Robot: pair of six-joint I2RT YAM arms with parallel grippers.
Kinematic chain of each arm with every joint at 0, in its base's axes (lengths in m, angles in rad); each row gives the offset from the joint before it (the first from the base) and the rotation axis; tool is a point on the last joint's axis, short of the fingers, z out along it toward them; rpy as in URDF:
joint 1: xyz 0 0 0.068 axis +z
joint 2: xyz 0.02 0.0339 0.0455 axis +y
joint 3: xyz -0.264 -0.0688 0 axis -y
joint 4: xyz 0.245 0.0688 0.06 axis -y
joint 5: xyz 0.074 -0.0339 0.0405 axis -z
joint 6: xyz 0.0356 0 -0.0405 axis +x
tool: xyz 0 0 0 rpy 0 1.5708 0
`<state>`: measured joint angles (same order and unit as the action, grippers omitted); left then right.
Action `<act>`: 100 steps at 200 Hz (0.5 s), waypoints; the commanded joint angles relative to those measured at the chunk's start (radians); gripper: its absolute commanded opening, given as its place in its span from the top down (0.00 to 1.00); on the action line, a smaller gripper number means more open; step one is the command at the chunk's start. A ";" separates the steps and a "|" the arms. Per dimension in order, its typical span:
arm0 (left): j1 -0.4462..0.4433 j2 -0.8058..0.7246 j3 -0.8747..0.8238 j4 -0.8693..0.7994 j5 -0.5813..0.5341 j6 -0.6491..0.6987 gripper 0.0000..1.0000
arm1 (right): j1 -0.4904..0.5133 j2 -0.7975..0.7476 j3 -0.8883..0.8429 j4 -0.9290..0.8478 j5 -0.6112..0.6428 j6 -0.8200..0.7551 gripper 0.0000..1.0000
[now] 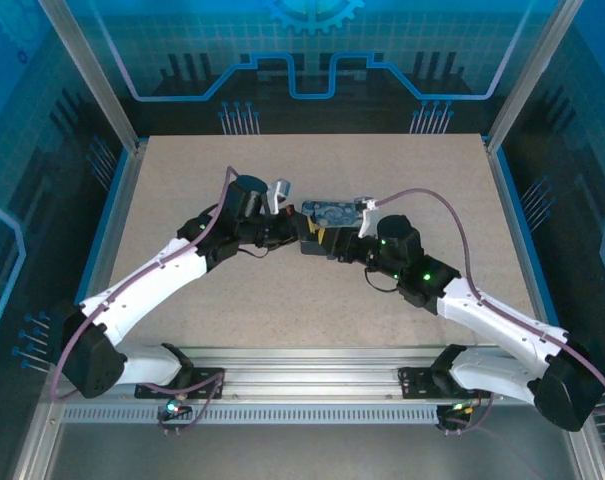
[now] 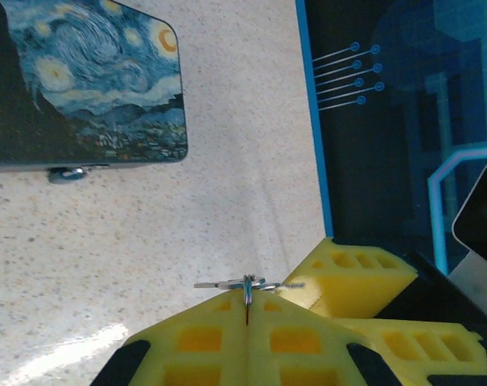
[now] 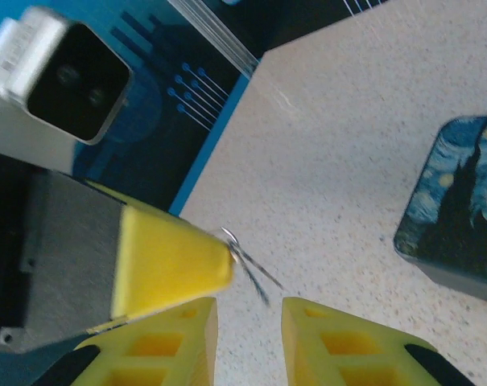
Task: Unlock a padlock with a key
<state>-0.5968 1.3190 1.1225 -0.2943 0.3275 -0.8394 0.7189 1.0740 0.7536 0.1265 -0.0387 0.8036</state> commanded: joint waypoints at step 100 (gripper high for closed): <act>-0.007 -0.061 -0.028 0.078 0.078 -0.074 1.00 | -0.035 0.001 0.012 0.065 -0.009 0.025 0.69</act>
<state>-0.5980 1.2919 1.1072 -0.2543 0.3614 -0.8921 0.7055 1.0817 0.7822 0.1577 -0.0380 0.8101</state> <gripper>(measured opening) 0.037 0.324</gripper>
